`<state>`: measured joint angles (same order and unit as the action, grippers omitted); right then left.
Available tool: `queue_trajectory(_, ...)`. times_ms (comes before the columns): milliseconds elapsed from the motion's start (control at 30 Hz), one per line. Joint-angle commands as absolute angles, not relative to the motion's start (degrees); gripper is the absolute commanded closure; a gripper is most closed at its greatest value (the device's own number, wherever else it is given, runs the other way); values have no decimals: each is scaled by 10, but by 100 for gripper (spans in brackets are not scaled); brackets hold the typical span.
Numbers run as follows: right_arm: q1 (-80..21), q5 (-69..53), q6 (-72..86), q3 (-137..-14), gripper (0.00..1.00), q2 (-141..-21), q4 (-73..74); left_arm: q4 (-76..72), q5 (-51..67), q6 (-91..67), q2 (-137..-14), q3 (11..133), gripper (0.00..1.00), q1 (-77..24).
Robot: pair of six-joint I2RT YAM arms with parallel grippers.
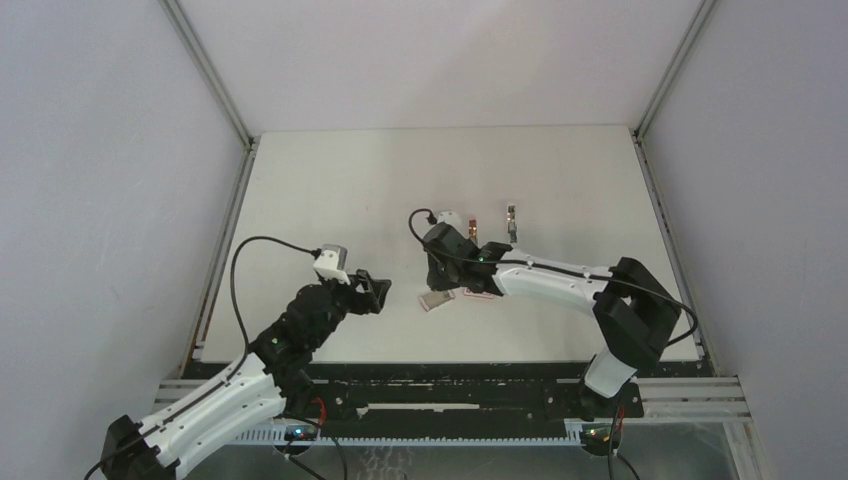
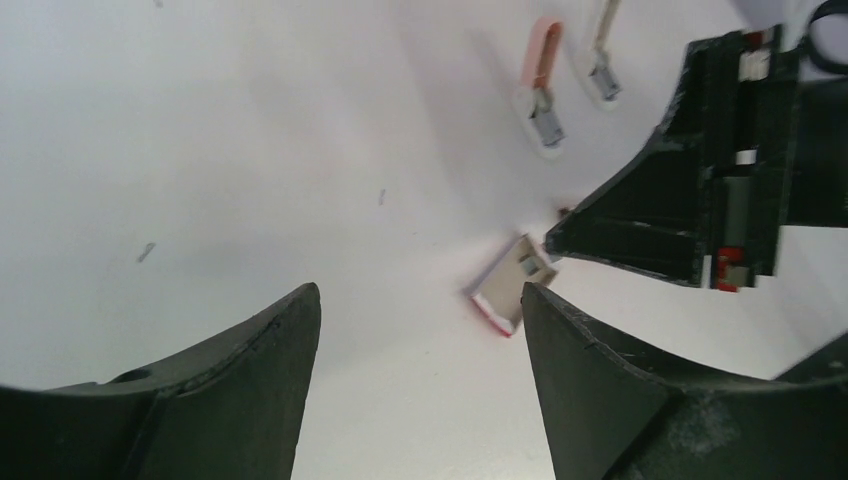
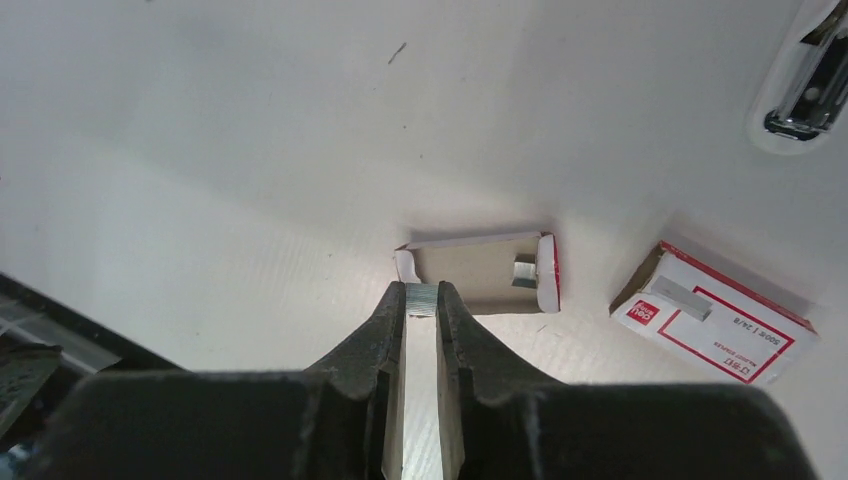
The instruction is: Load the staples into the stapler
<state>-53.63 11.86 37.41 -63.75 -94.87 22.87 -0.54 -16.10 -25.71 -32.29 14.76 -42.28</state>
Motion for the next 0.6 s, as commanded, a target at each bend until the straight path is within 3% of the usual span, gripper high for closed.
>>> queue_trajectory(0,-500,6,370,-566,94,-895,107,-54,-96,-311,-299,134,23,-420)
queue_trajectory(267,-443,-150,397,-437,93,-792,-52,-198,64,-453,-241,87,25,-421)
queue_trajectory(567,-410,-255,444,-369,92,-677,-177,-374,192,-535,-322,97,29,-433)
